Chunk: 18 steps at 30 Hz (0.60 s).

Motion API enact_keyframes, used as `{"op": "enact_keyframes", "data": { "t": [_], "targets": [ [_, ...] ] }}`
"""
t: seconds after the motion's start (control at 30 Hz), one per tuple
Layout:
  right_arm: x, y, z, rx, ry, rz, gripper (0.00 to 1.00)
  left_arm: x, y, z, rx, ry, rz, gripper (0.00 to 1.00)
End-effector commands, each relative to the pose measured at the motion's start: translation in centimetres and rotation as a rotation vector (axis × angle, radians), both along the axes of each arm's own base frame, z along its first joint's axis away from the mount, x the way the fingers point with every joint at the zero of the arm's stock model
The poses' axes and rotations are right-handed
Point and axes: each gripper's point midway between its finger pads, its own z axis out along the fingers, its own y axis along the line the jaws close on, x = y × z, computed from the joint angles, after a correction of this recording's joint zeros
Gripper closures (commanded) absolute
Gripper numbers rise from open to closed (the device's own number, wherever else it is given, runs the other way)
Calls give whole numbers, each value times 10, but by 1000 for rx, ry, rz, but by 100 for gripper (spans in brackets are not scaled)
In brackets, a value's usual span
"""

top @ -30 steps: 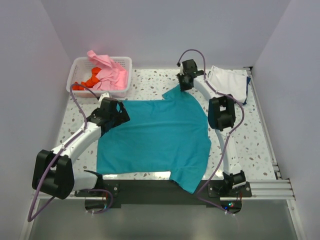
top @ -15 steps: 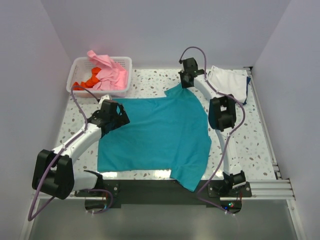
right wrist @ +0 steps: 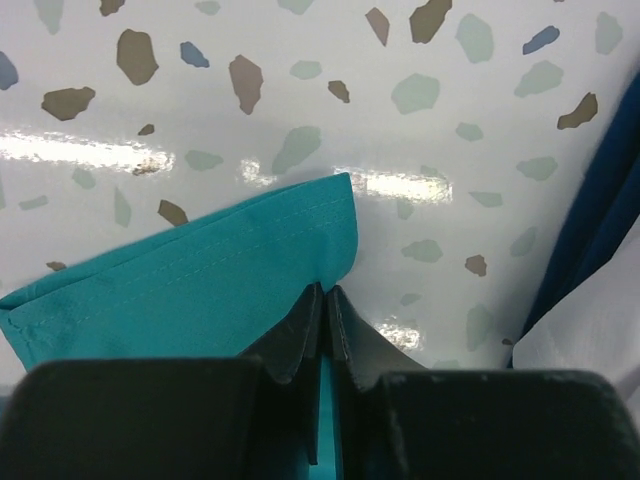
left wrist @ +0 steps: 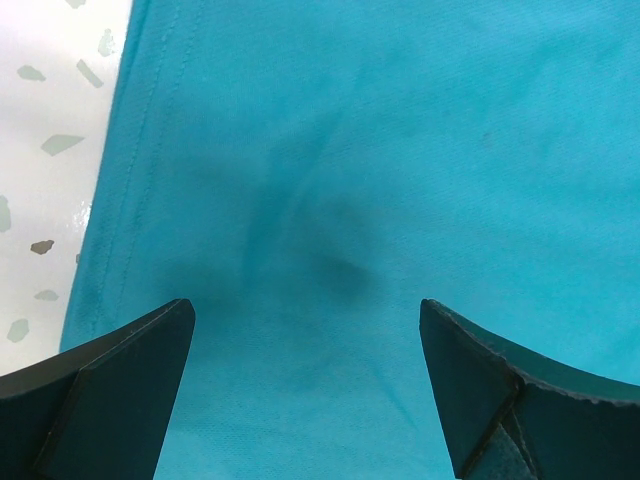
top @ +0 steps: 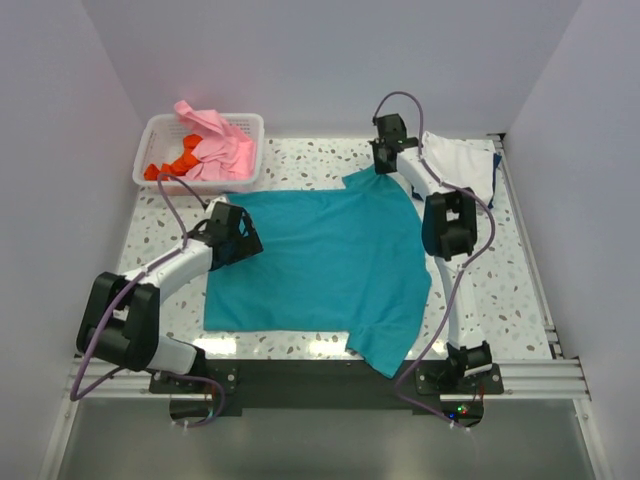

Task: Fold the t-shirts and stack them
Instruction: Flatten the tshirt out

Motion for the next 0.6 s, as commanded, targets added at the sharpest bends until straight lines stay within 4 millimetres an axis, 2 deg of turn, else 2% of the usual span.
{"op": "enact_keyframes", "data": {
  "t": [0.0,0.07,0.1,0.13,0.17,0.33,0.57],
  "targets": [
    [18,-4,22,12,-73,22,93,13,-2,5,-10,-40,-1,0],
    [18,-5,24,9,-76,24,87,14,-2,4,-7,-38,-2,0],
    [17,-5,26,6,-78,25,54,14,-2,3,-6,-33,0,0],
    [18,-8,29,-5,-80,12,14,14,-2,3,-7,-33,1,0],
    [16,-9,30,-11,-76,6,1,14,-1,3,-5,-33,1,0],
    [6,-9,50,0,-84,26,1,11,4,-1,17,-17,14,0],
    [-16,13,80,128,-80,96,1,0,13,-9,43,13,44,0]
  ]
}}
